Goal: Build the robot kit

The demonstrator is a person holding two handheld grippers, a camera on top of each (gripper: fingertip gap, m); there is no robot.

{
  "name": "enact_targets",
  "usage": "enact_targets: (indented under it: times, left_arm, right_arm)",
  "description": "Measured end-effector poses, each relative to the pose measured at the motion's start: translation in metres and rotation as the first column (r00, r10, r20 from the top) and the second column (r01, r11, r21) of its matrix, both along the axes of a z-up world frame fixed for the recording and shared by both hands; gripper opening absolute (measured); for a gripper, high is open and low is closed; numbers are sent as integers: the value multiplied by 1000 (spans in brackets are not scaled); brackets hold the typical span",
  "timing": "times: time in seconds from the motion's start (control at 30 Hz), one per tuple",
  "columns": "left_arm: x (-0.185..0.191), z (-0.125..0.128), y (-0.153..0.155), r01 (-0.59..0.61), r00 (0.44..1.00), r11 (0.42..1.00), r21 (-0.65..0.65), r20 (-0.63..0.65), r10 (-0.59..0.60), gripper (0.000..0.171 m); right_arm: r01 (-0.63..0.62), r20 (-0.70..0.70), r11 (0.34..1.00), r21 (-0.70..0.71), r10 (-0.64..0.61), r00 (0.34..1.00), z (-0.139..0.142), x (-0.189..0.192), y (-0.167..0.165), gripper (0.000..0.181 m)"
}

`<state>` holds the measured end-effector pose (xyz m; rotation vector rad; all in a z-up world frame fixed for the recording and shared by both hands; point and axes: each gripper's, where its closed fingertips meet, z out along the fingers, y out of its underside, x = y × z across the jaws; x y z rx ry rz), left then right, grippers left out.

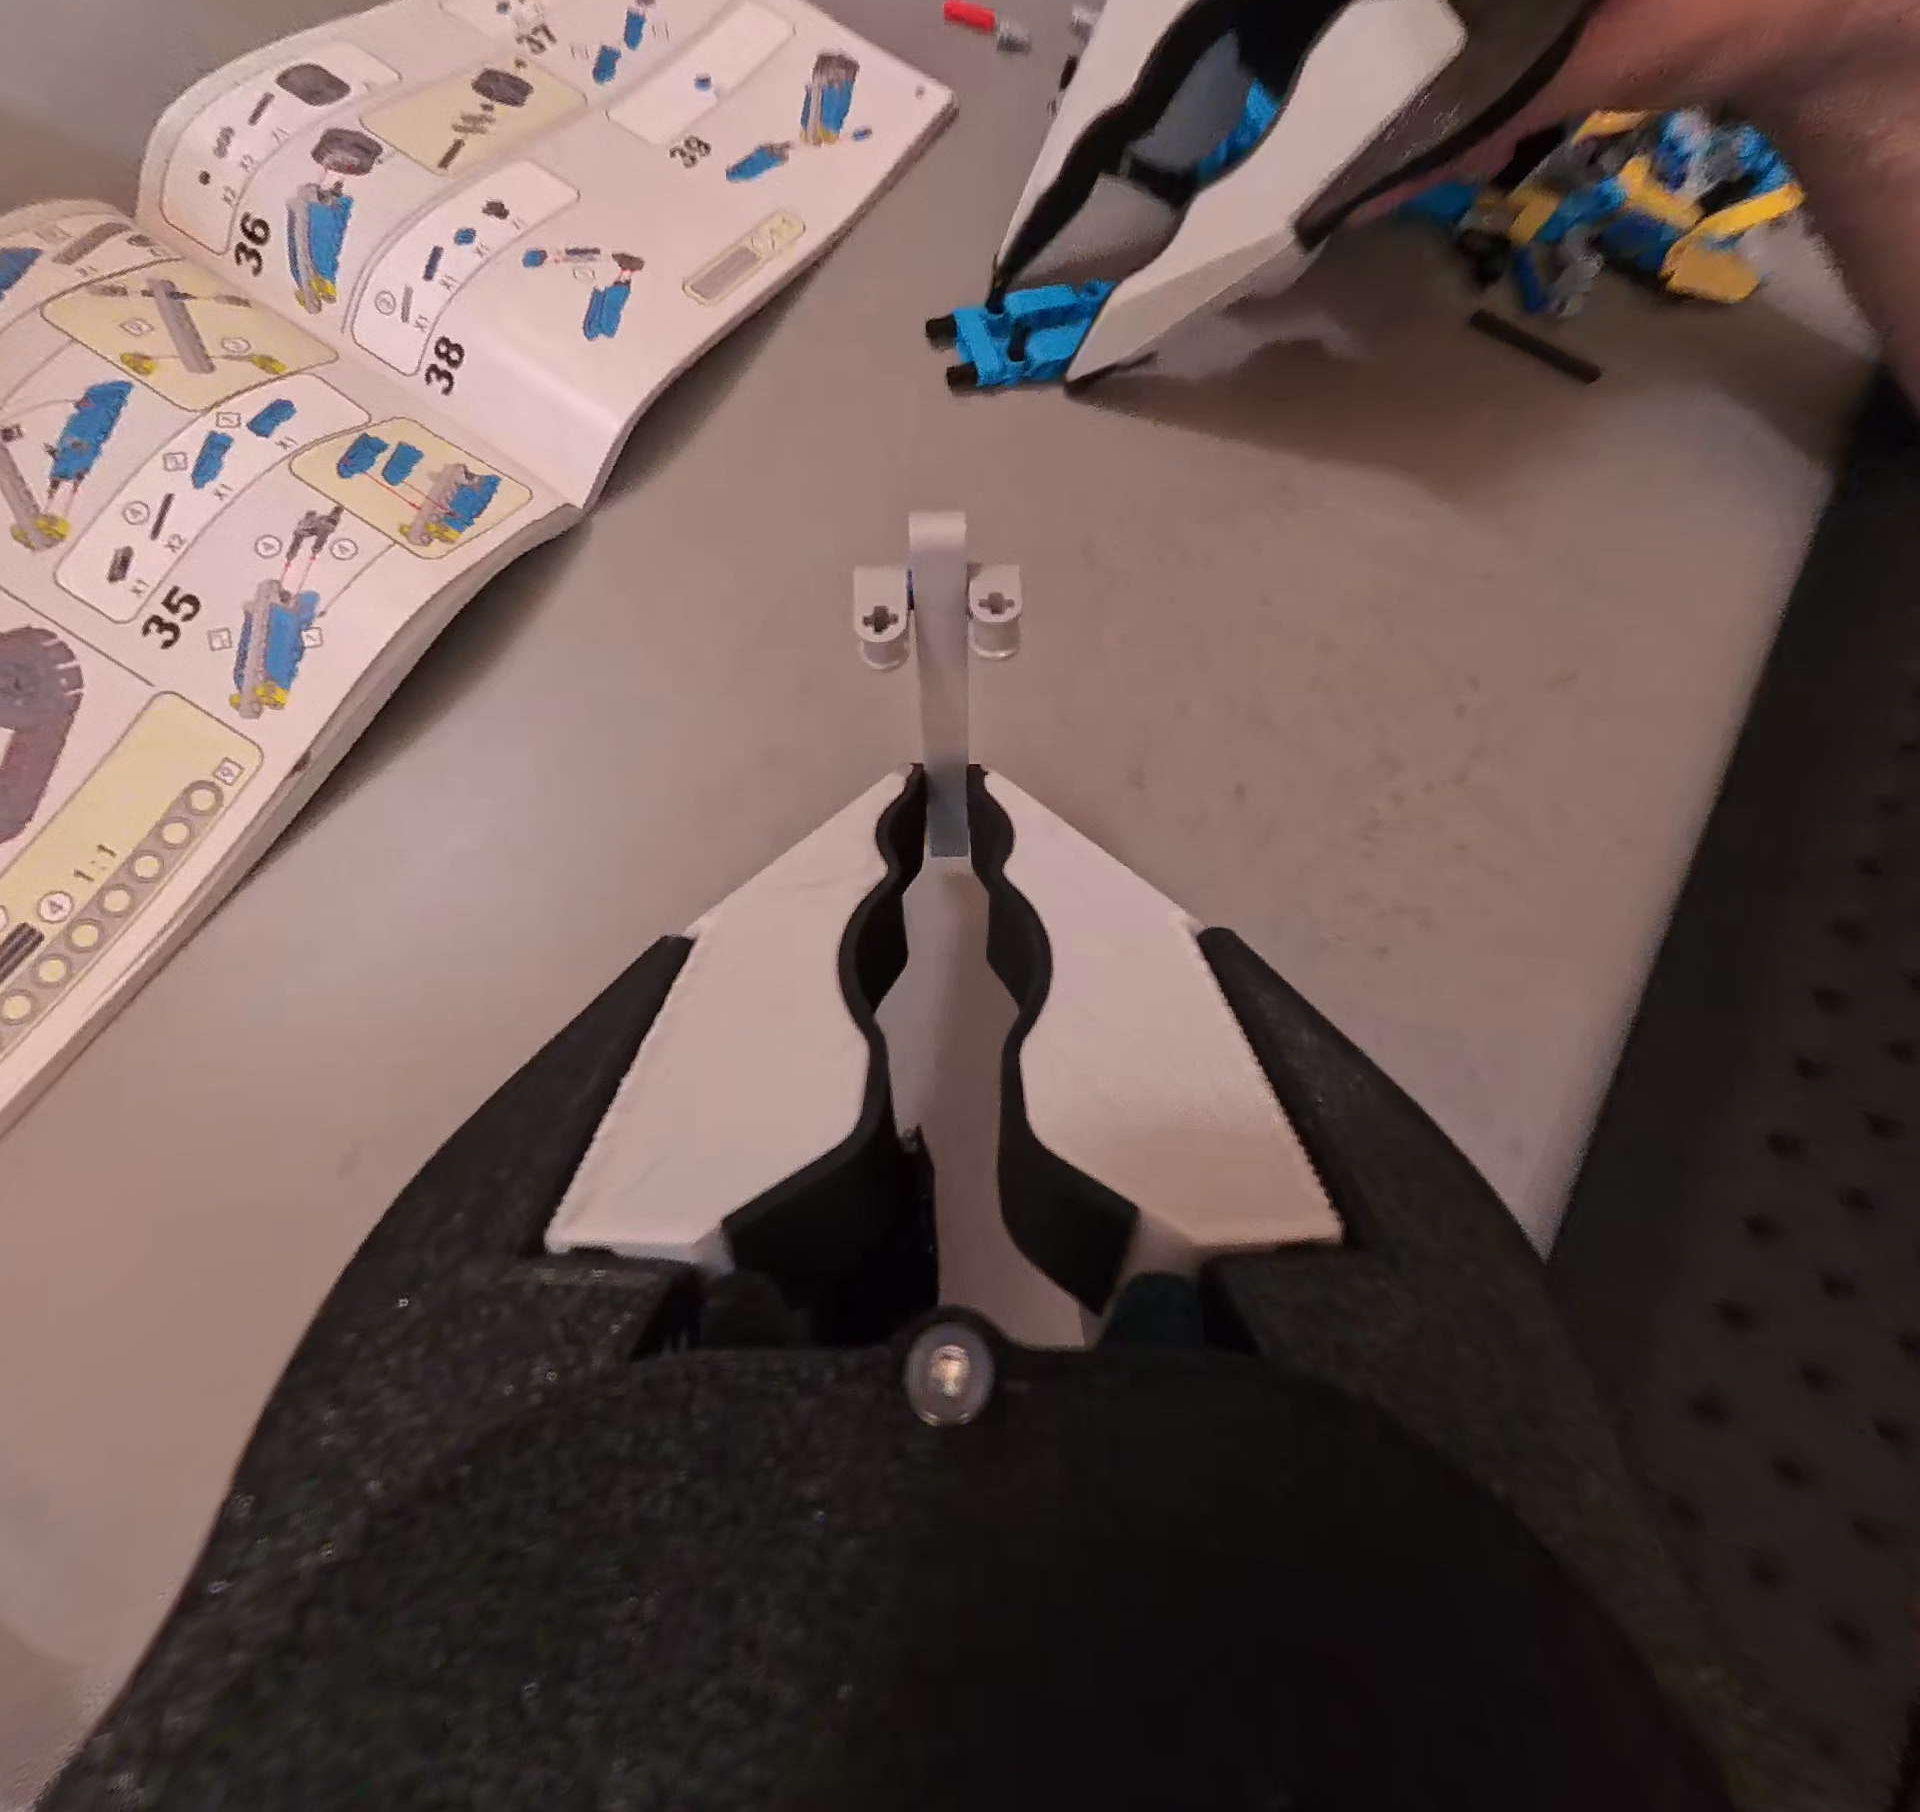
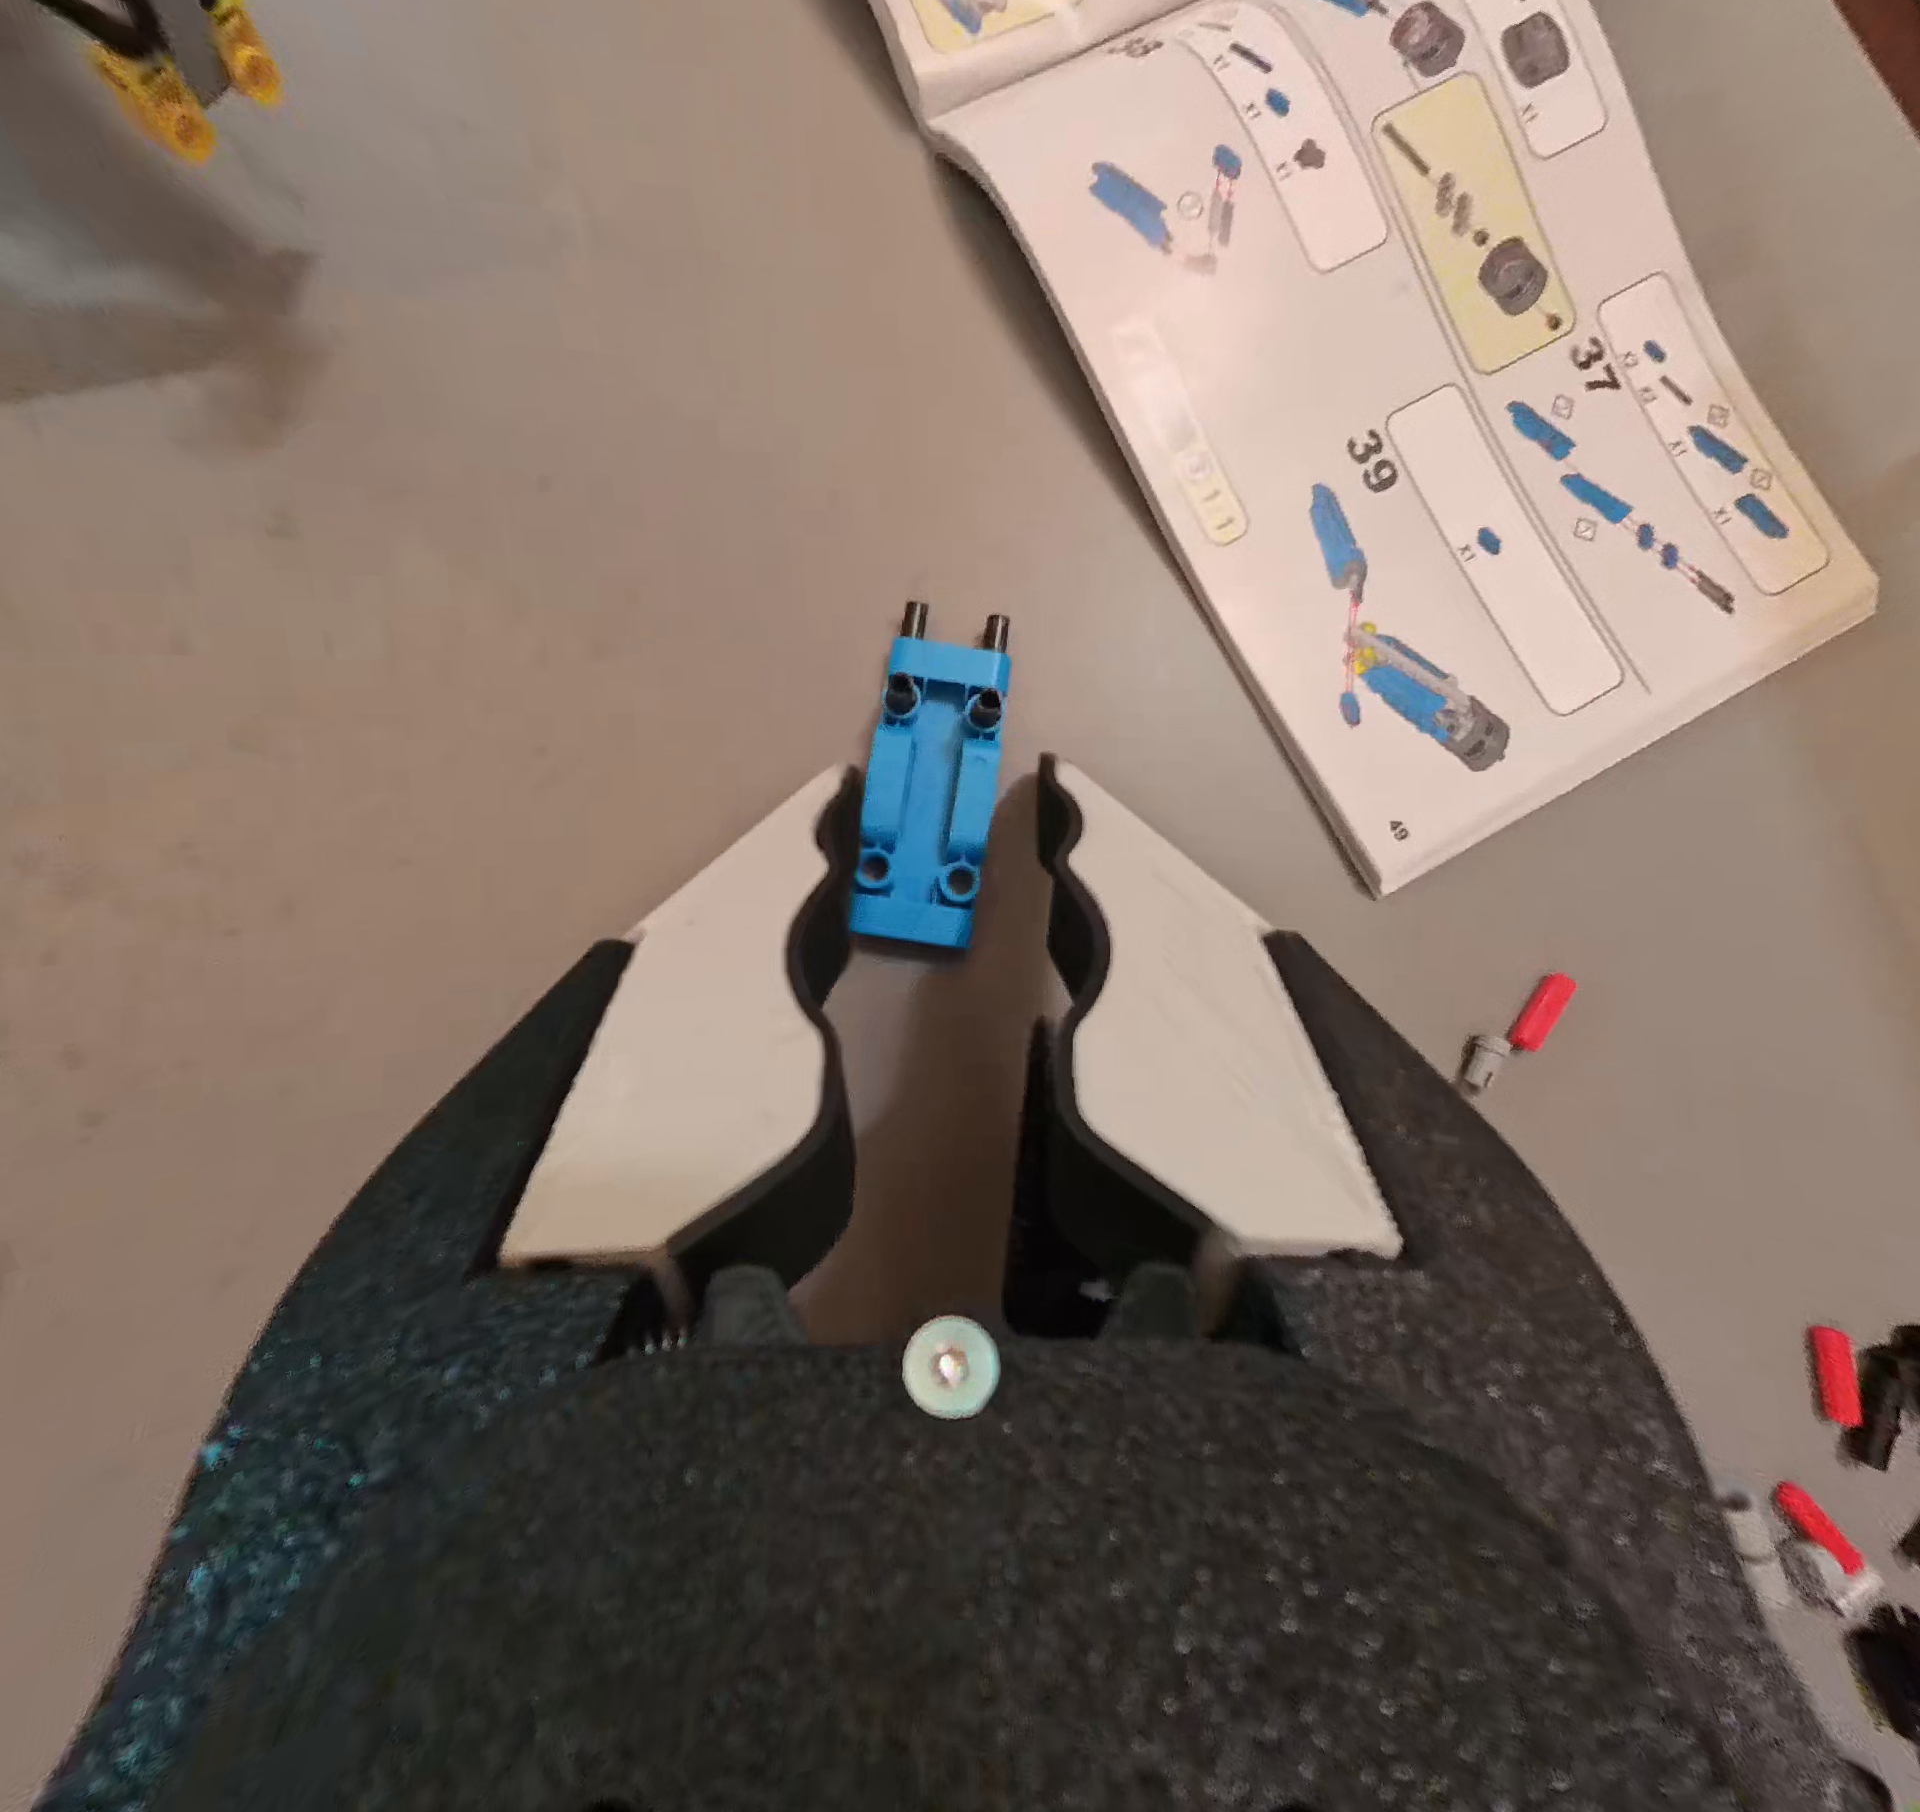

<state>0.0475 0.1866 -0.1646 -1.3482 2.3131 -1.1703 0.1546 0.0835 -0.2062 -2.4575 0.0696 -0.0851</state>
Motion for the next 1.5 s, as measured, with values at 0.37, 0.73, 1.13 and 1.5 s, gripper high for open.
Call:
enact_targets:
  times: [0.37,0.73,1.13,1.5]
  left_arm:
    - [-26,-9,-10,78,982,967,-243,-148,-116,7]
    - [-34,3,-27,189,975,941,-280,-64,-215,7]
    - [-39,-26,-31,283,957,959,-22,-55,-283,7]
    - [-45,-28,-42,371,928,926,62,21,-373,7]
  right_arm:
    - [-316,-364,930,191,365,857,24,-109,35,25]
    - [-415,-215,890,191,450,867,30,-136,49,25]
    - [-495,-111,867,54,498,860,-1,-139,45,25]
    - [-515,-116,852,90,523,844,-1,-147,50,26]
